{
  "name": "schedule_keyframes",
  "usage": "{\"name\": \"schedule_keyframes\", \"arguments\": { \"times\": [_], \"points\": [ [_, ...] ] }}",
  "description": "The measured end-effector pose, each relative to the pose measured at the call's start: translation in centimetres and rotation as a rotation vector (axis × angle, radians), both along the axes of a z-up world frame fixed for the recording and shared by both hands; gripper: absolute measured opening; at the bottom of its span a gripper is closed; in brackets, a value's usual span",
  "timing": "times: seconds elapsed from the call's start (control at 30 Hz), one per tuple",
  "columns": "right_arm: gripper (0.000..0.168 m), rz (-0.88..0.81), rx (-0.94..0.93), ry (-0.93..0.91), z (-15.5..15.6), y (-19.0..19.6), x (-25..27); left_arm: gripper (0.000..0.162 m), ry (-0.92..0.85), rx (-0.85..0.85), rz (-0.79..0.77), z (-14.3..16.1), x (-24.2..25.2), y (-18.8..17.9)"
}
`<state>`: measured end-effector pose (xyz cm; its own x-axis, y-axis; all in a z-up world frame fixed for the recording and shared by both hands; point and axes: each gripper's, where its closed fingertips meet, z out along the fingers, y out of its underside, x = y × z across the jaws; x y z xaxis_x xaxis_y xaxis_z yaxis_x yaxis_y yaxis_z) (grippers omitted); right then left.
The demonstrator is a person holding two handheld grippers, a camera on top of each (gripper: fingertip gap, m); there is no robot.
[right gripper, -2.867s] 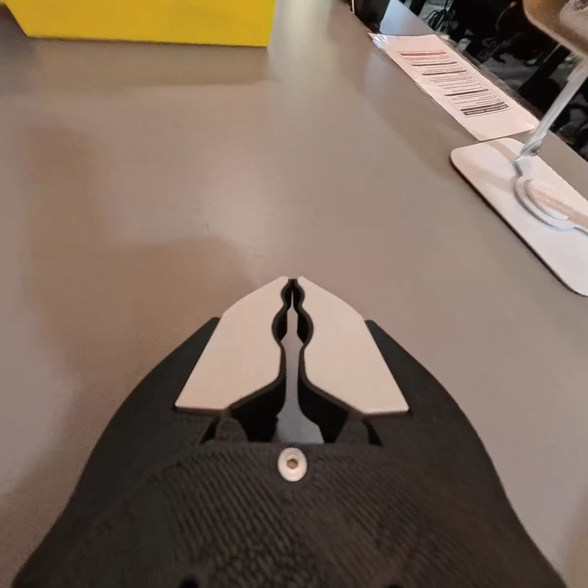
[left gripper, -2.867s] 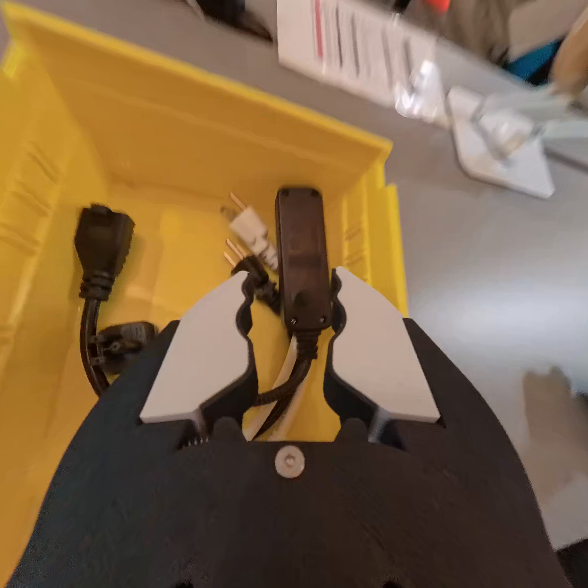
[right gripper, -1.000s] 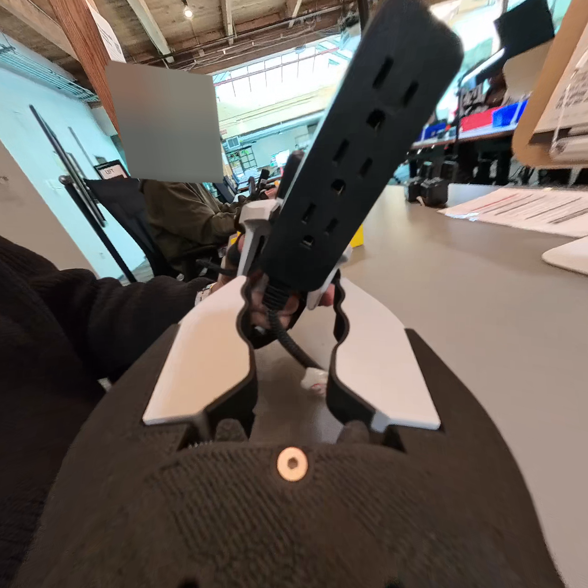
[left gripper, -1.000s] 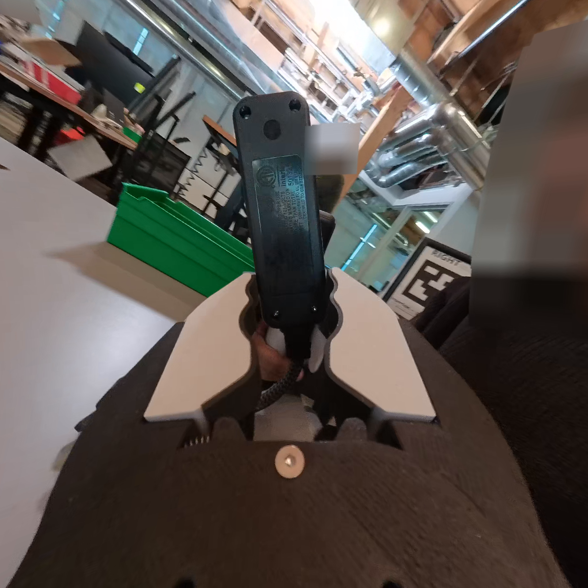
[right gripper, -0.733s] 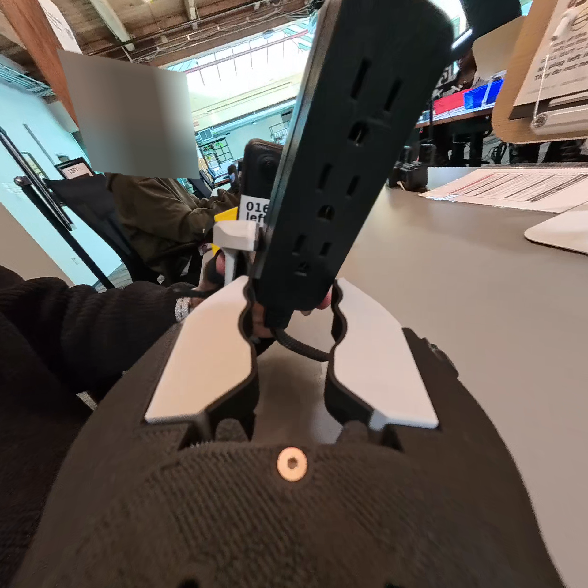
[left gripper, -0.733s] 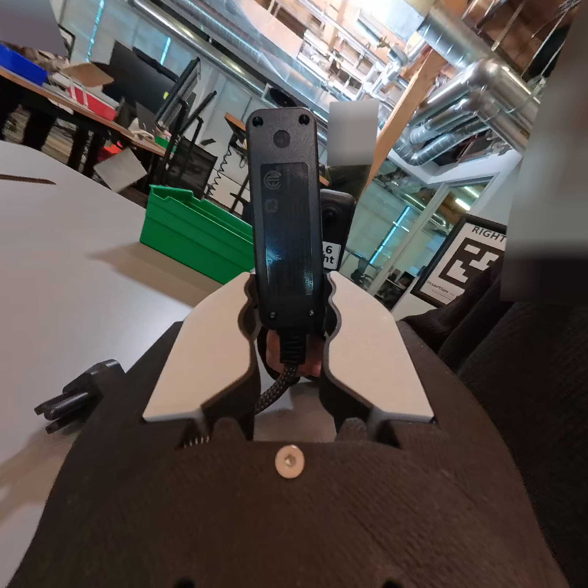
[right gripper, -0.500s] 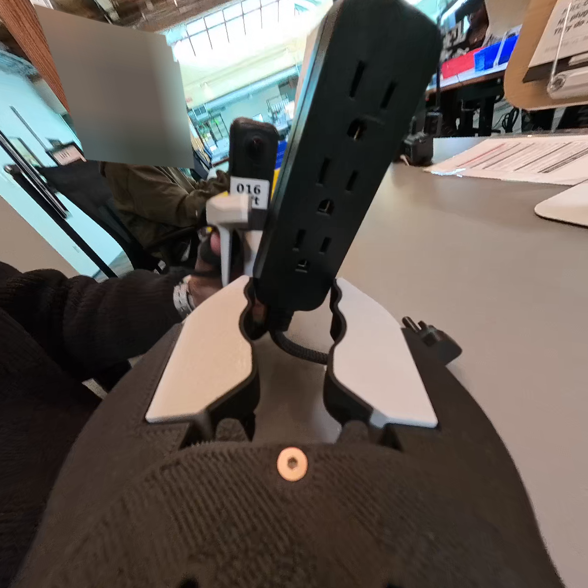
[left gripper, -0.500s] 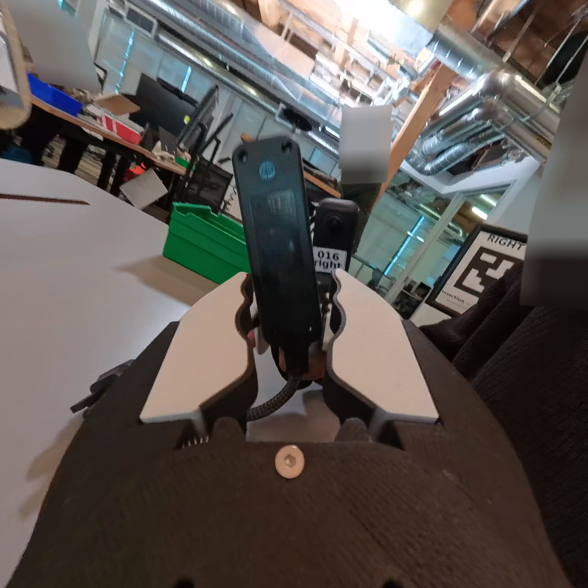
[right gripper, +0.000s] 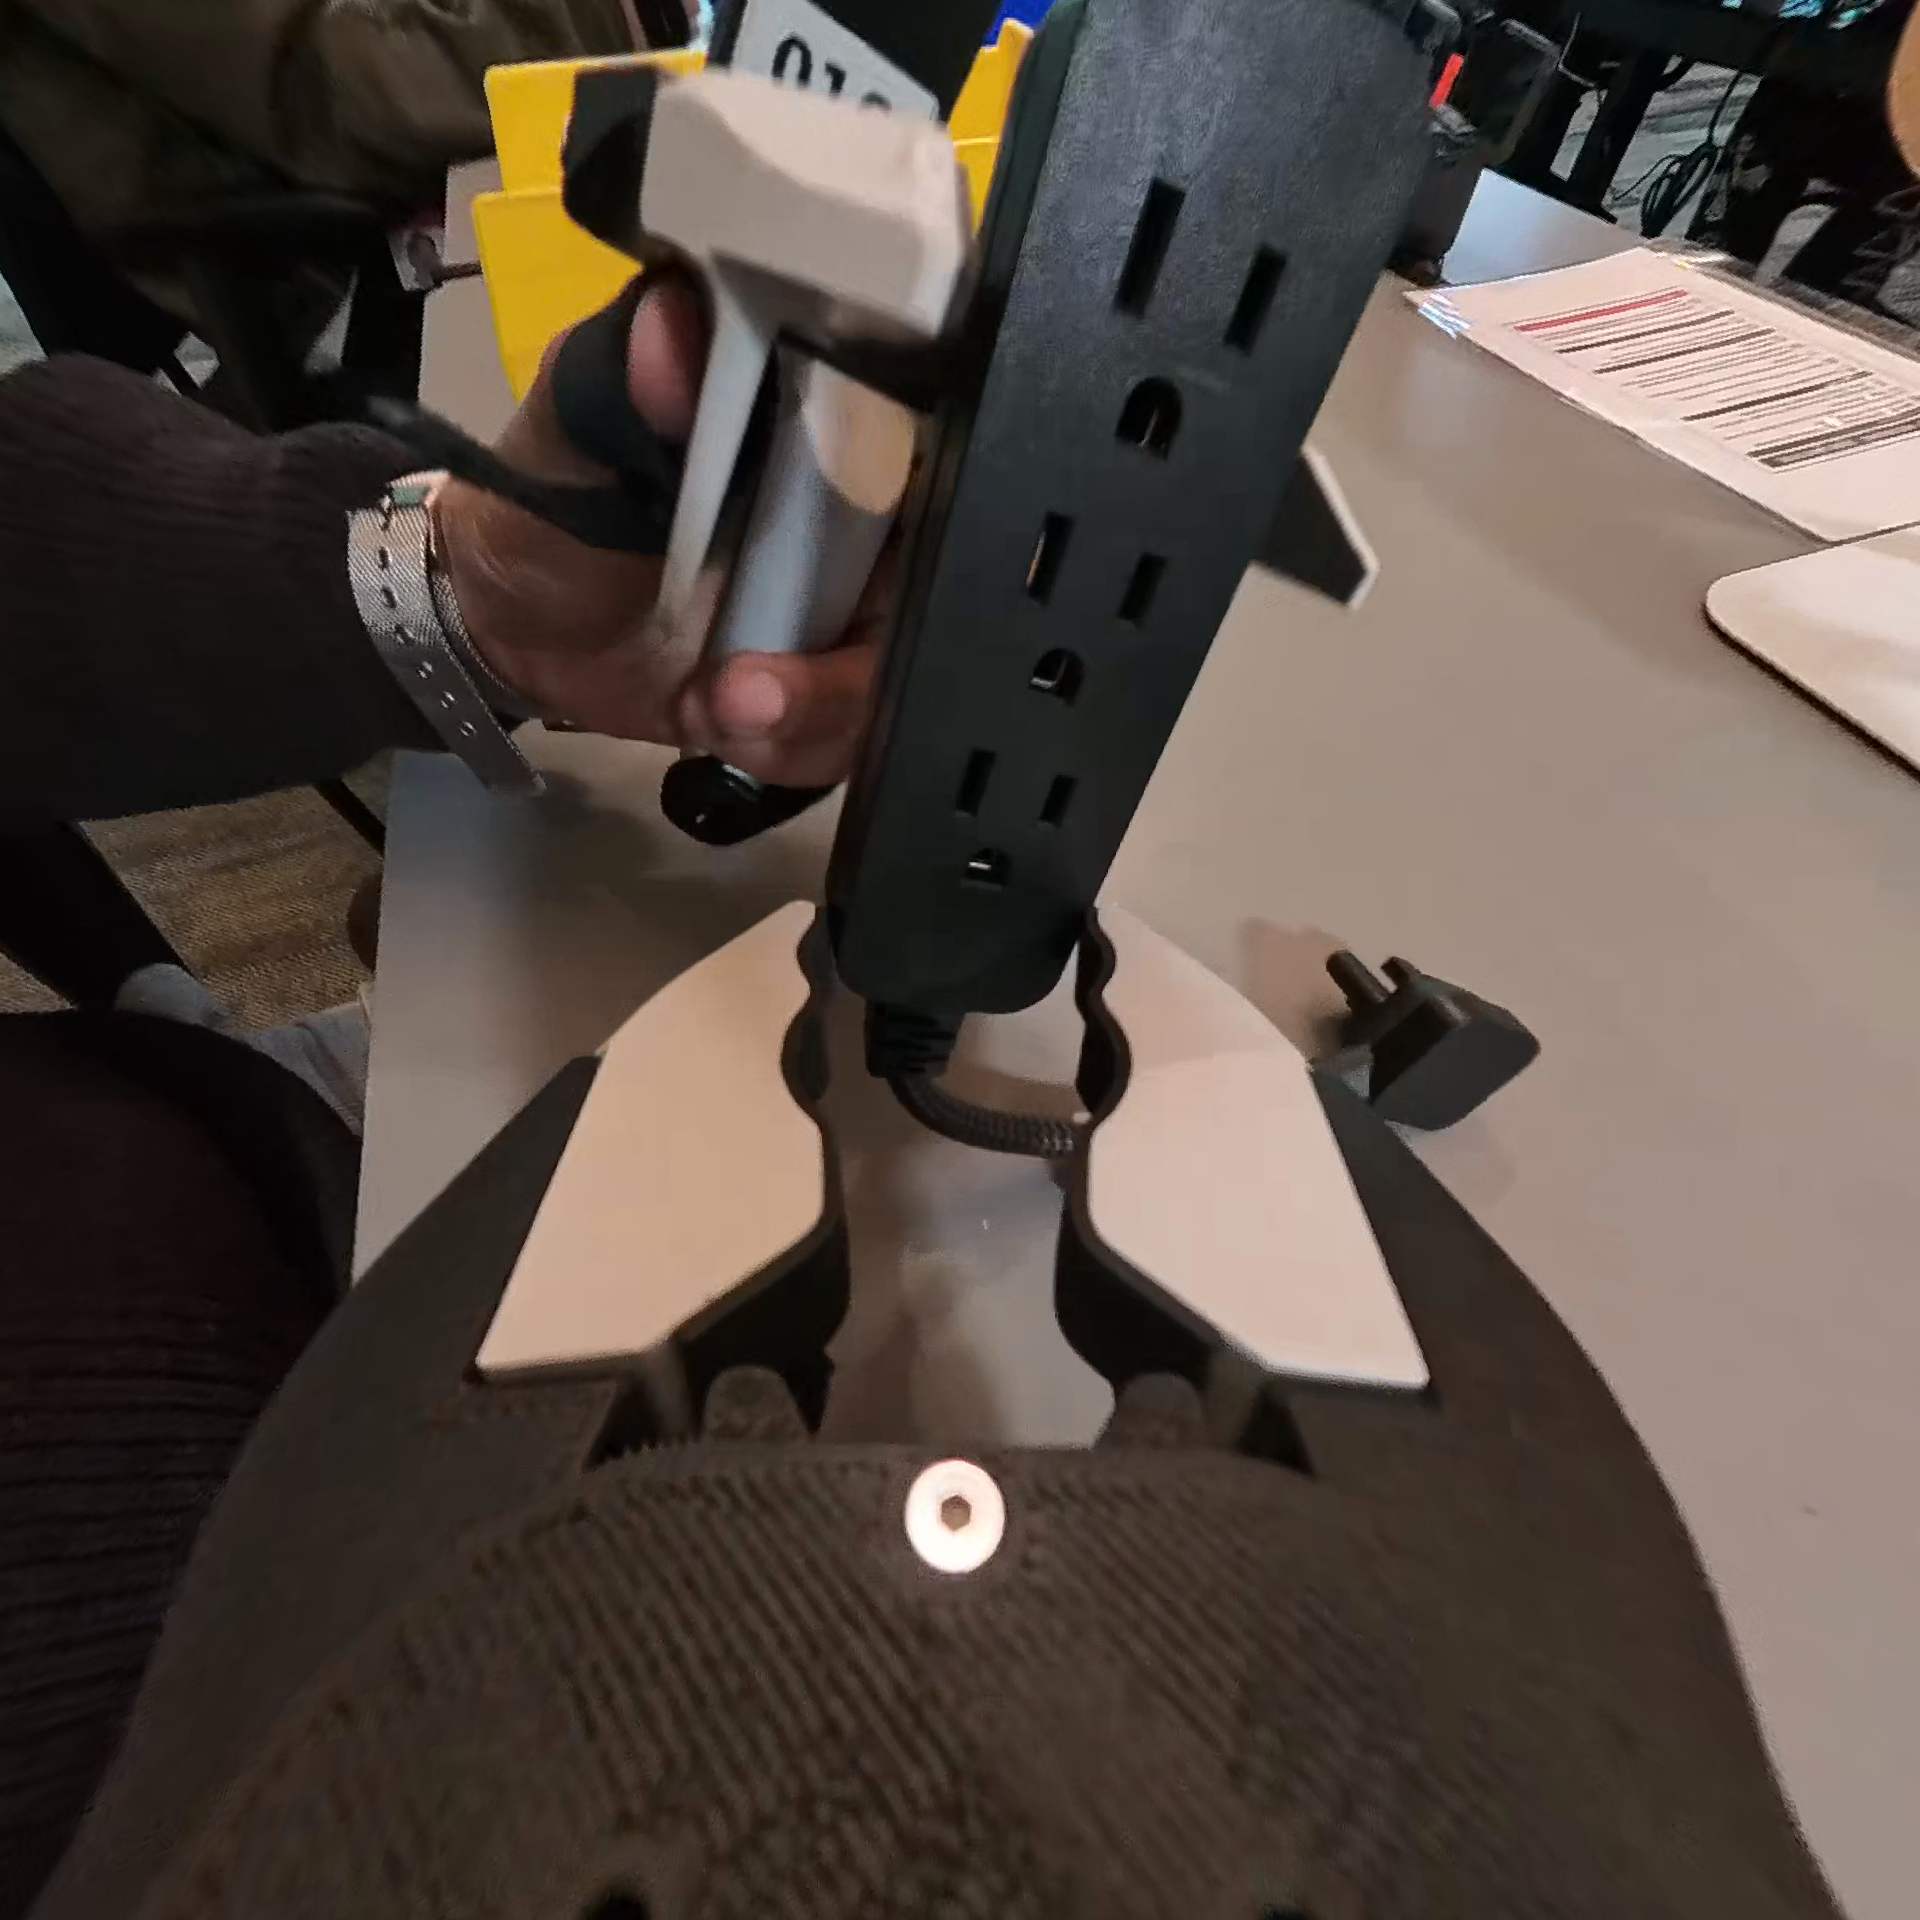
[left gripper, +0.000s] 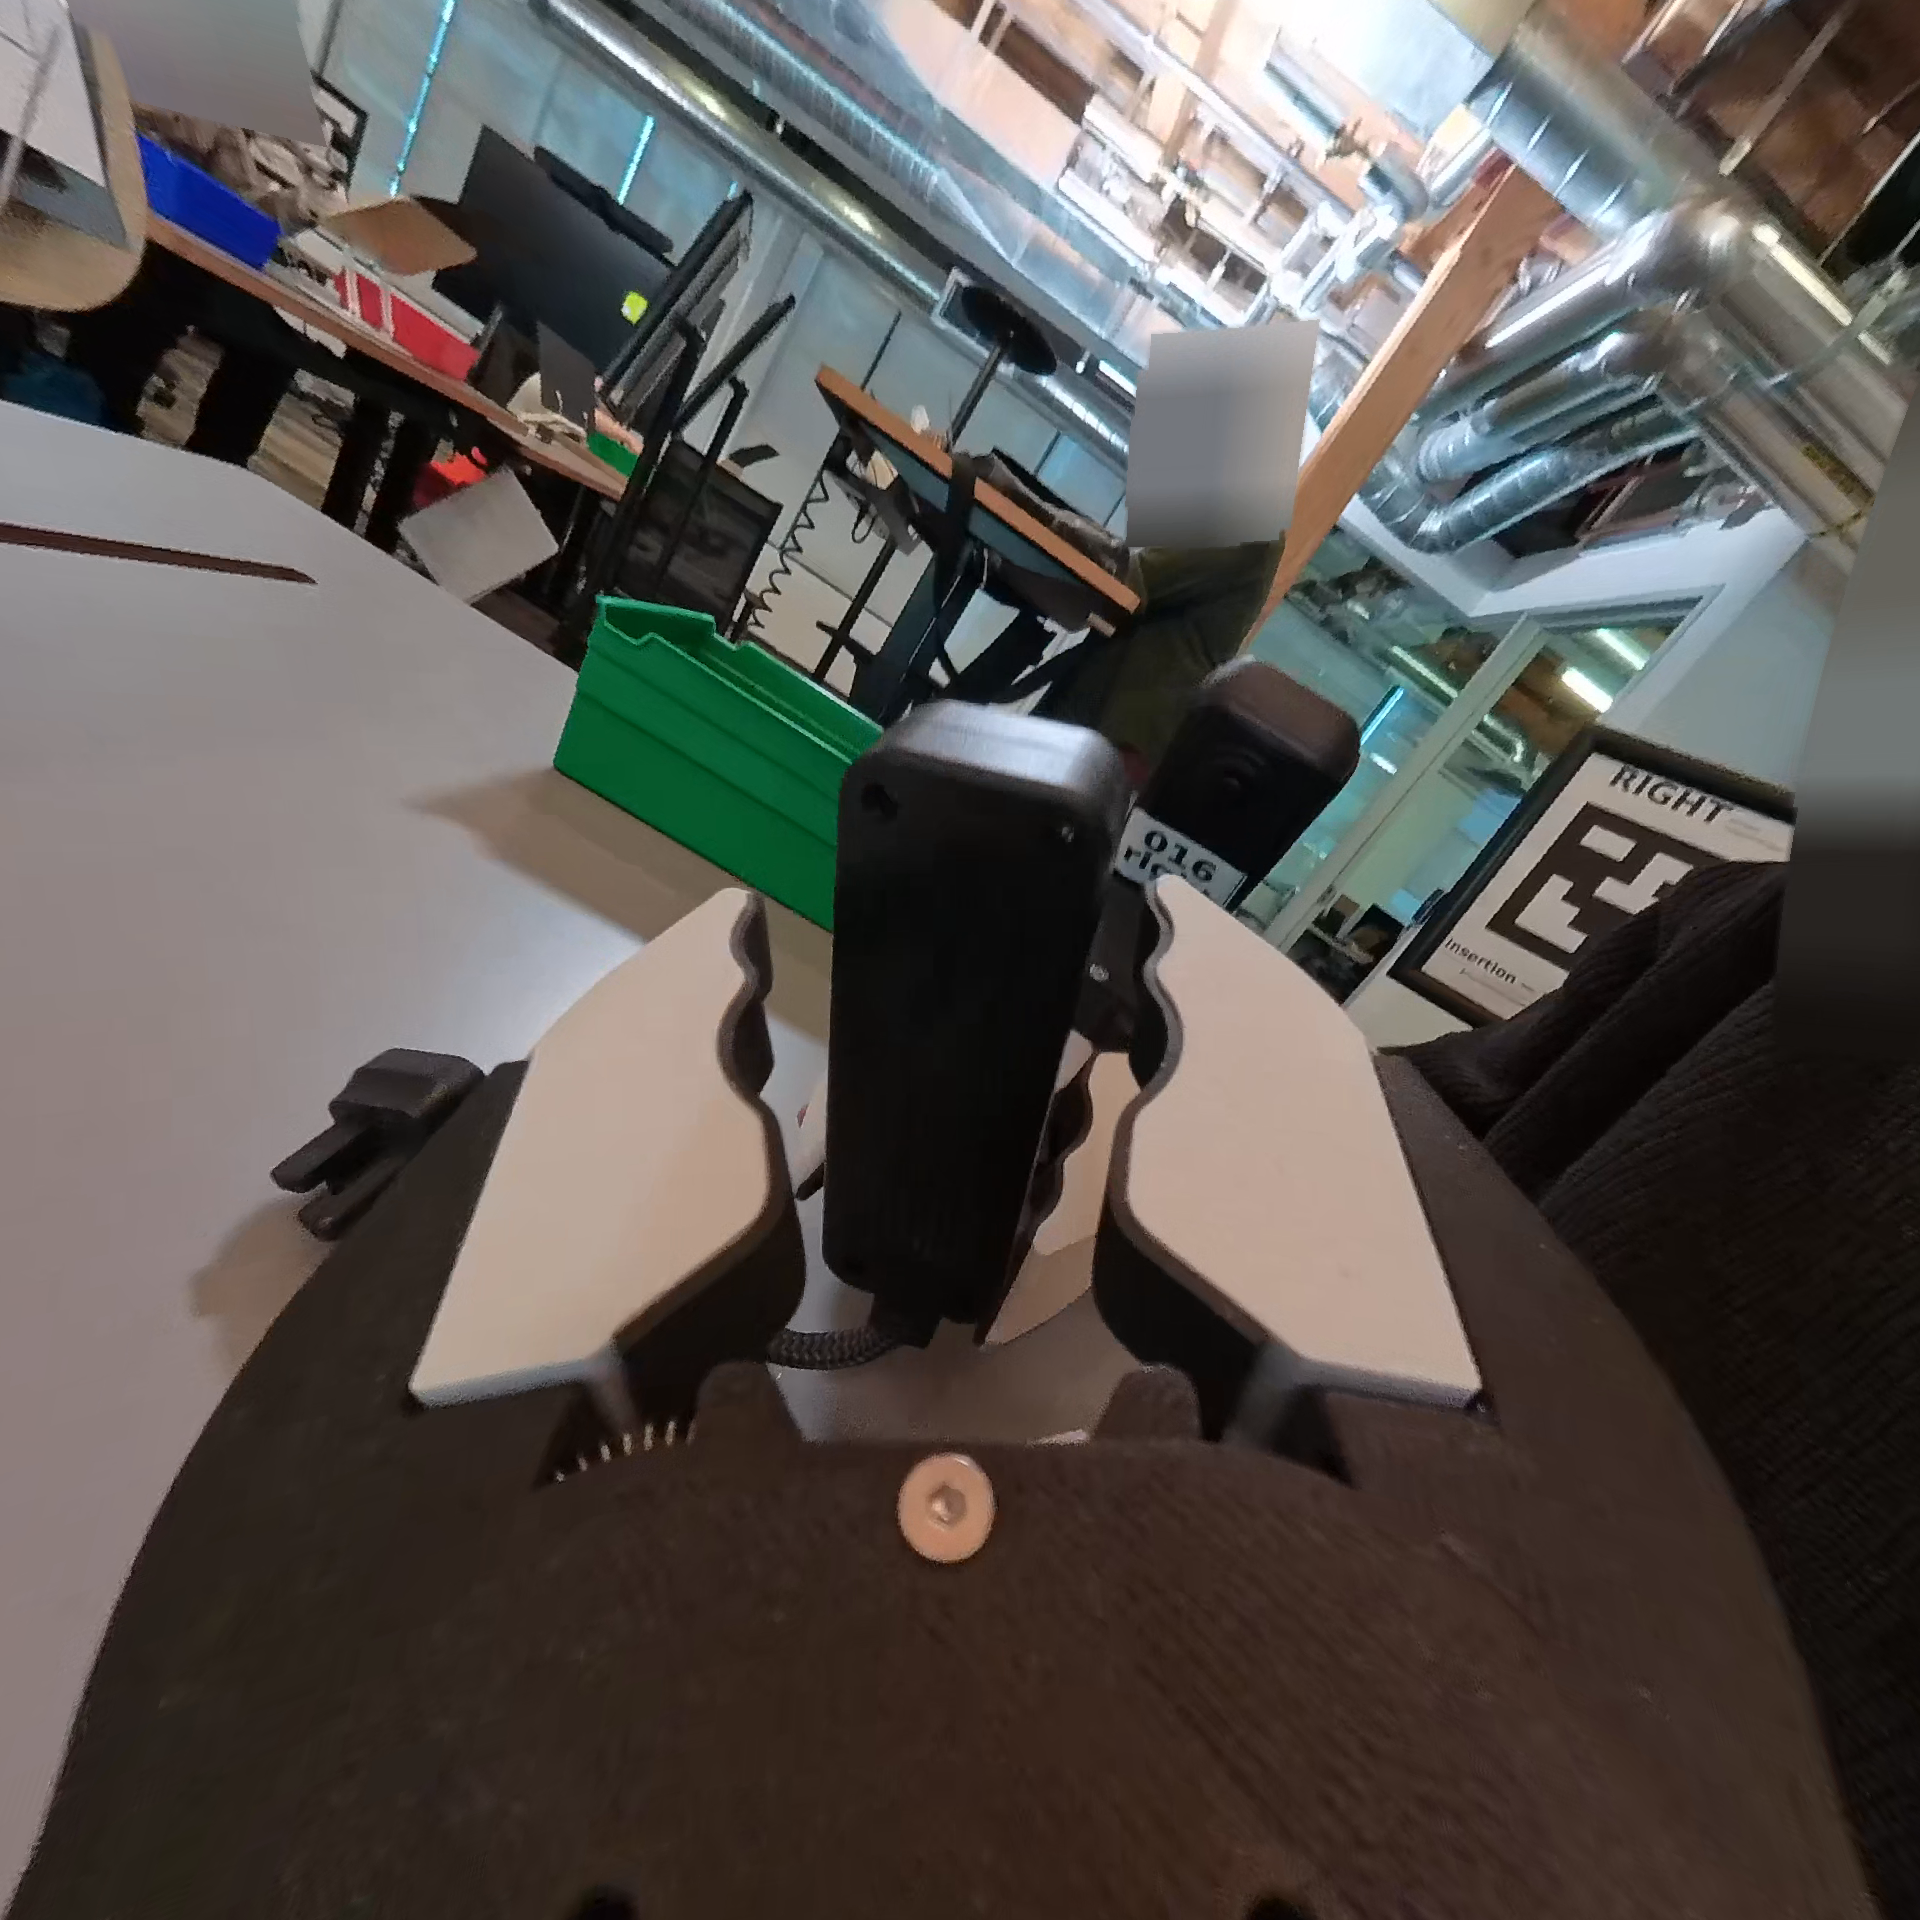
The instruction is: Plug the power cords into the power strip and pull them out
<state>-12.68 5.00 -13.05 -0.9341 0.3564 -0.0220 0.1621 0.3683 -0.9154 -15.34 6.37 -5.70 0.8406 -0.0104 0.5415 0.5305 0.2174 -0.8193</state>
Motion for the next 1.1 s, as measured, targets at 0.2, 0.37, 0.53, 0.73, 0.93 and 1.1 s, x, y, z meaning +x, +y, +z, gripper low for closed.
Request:
{"name": "schedule_keyframes", "arguments": {
  "times": [0.2, 0.37, 0.53, 0.73, 0.93, 1.1],
  "points": [
    [0.046, 0.008, -0.016, -0.01, 0.0, 0.0, 0.0, 0.063, 0.001, 0.031, -0.036, 0.3, 0.2, -0.7],
    [0.046, 0.024, -0.022, -0.008, 0.1, -0.1, 0.2, 0.05, 0.004, 0.058, -0.059, 0.5, 0.4, -0.8],
    [0.046, 0.037, -0.035, -0.002, 0.1, -0.1, 0.3, 0.048, 0.021, 0.05, -0.065, 0.5, 0.5, -0.9],
    [0.046, 0.073, -0.066, -0.019, 0.5, -0.2, 0.8, 0.047, 0.014, 0.082, -0.1, 0.8, 0.9, -1.1],
    [0.046, 0.09, -0.098, -0.034, 0.7, -0.3, 0.9, 0.044, 0.081, 0.018, -0.056, 0.8, 0.8, -1.0],
    [0.043, 0.034, -0.15, -0.05, 1.1, 0.6, -0.3, 0.044, 0.076, -0.003, 0.058, 1.0, -0.6, -1.4]
  ]
}}
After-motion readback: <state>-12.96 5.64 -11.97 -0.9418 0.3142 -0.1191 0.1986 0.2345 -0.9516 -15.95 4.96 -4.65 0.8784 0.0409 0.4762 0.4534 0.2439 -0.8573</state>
